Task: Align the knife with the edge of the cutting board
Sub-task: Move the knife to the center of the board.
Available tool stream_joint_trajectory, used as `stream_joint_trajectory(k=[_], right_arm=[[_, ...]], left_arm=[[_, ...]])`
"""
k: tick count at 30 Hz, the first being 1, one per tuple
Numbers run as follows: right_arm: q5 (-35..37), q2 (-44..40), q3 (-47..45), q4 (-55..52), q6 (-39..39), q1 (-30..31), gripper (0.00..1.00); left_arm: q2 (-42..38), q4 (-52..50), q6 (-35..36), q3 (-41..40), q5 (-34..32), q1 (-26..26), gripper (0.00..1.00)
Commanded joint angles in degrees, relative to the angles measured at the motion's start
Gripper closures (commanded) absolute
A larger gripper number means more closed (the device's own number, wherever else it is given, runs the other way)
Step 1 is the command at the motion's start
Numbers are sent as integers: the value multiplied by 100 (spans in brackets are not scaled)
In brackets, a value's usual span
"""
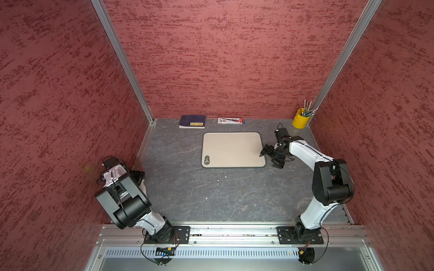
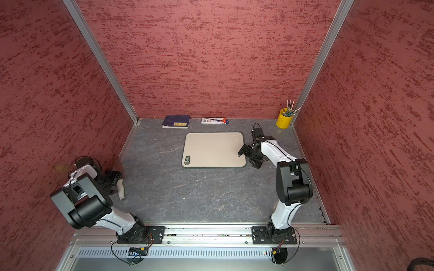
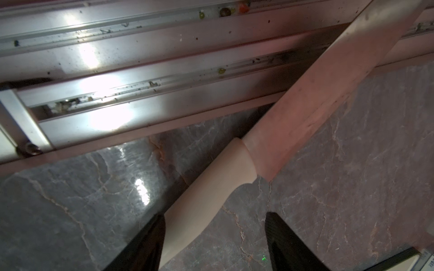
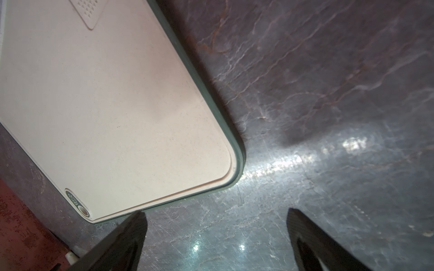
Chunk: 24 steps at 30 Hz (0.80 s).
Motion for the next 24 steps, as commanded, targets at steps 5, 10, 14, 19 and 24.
stream_joint_trajectory(k=[5,10,14,19,24], right_arm=[[-160,1,-193,-92,41,47,2],[-217,12,-140,-189,1,43,2],[-226,50,-40,-311,-78,47,2],[-236,39,5,-393,-136,45,2],[-212,-5,-49,-412,-171,43,2]], left_arm=[[-551,688,-380,-408,-795,-152,42],[-365,1108,-462,-492,-964,-234,44],[43,1299,-340,-356,-880,-333,44],[534,1474,-98,-162,-634,-422,50],[809,1540,119,12,-300,-716,59]])
